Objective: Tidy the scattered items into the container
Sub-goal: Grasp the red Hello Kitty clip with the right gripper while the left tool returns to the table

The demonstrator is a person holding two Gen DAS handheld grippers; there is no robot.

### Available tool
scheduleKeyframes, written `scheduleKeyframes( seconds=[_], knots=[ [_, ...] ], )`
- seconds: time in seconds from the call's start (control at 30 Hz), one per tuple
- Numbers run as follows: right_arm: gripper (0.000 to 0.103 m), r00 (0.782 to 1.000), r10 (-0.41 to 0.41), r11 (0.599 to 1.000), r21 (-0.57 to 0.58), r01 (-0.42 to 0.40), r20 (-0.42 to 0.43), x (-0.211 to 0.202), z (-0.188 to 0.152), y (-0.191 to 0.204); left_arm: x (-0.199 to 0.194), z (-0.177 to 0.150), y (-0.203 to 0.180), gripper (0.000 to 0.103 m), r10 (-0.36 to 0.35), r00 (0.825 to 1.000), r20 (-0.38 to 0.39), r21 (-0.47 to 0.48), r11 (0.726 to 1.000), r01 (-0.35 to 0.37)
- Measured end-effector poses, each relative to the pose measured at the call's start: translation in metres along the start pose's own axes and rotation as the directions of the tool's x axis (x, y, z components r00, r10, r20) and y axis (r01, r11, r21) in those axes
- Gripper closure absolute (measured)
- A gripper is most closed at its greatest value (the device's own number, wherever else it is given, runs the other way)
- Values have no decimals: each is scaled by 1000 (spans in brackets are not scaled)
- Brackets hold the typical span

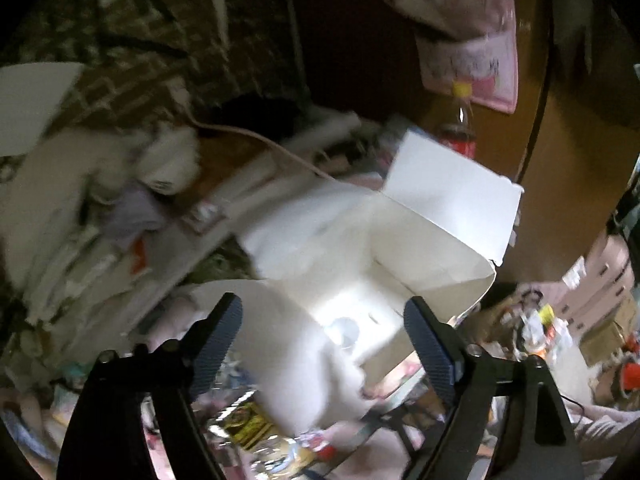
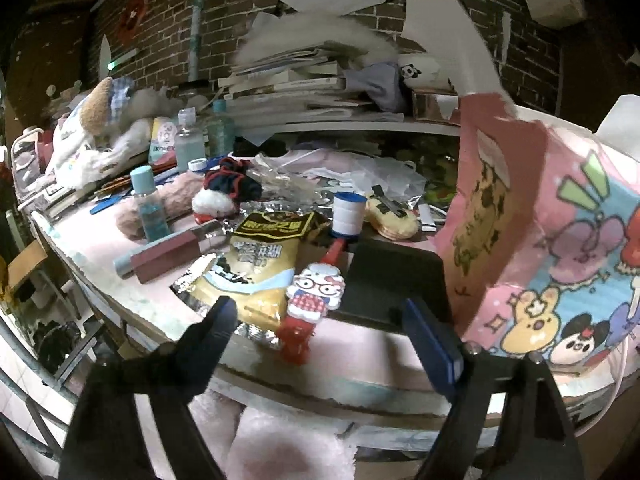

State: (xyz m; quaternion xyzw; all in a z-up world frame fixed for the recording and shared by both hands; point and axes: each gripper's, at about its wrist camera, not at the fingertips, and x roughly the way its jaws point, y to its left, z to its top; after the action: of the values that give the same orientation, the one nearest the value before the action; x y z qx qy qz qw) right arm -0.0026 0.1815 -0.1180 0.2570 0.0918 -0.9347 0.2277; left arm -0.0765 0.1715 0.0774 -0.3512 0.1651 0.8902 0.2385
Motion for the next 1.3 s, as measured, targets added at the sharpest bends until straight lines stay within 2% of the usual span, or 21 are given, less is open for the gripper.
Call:
scheduleKeyframes(
  seconds=[0.1, 0.2, 0.37, 0.47, 0.57, 0.7, 0.8, 0.9, 1.07, 1.3],
  knots=[
    [20, 1000, 9, 1000, 1, -9, 23, -5, -3, -1, -22, -20, 21, 20, 29, 997, 69, -56, 998, -26],
    [27, 999, 21, 1000, 7, -22, 48, -10, -5, -2, -39, -47, 40, 20, 60, 991, 121, -136, 990, -43],
    [47, 999, -1, 1000, -17, 2, 54, -11, -6, -2, -49, -100, 75, 20, 135, 975, 179, -262, 961, -85],
    [61, 998, -9, 1000, -29, 11, 62, -11, -5, -2, -49, -134, 91, 20, 172, 968, 185, -320, 941, -106],
    [69, 999, -2, 1000, -27, 3, 44, -9, -3, -1, -47, -166, 106, 20, 156, 968, 195, -387, 920, -70],
    [74, 1000, 6, 1000, -5, -5, 30, -9, -8, 1, -42, -198, 121, 19, 133, 971, 199, -470, 882, -25],
    [78, 1000, 0, 1000, -2, 0, 11, -3, -13, 4, -39, -211, 127, 19, 147, 972, 185, -500, 865, -36],
    [82, 1000, -4, 1000, -1, 4, 19, -1, -16, 6, -35, -218, 130, 19, 150, 974, 171, -508, 860, -43],
    [89, 999, -33, 999, -2, 33, 26, 4, -16, 11, -29, -224, 124, 19, 154, 974, 164, -498, 865, -53],
    [89, 999, -31, 999, 10, 30, 45, -3, -20, 12, -20, -225, 118, 19, 147, 980, 134, -477, 876, -66]
  ],
)
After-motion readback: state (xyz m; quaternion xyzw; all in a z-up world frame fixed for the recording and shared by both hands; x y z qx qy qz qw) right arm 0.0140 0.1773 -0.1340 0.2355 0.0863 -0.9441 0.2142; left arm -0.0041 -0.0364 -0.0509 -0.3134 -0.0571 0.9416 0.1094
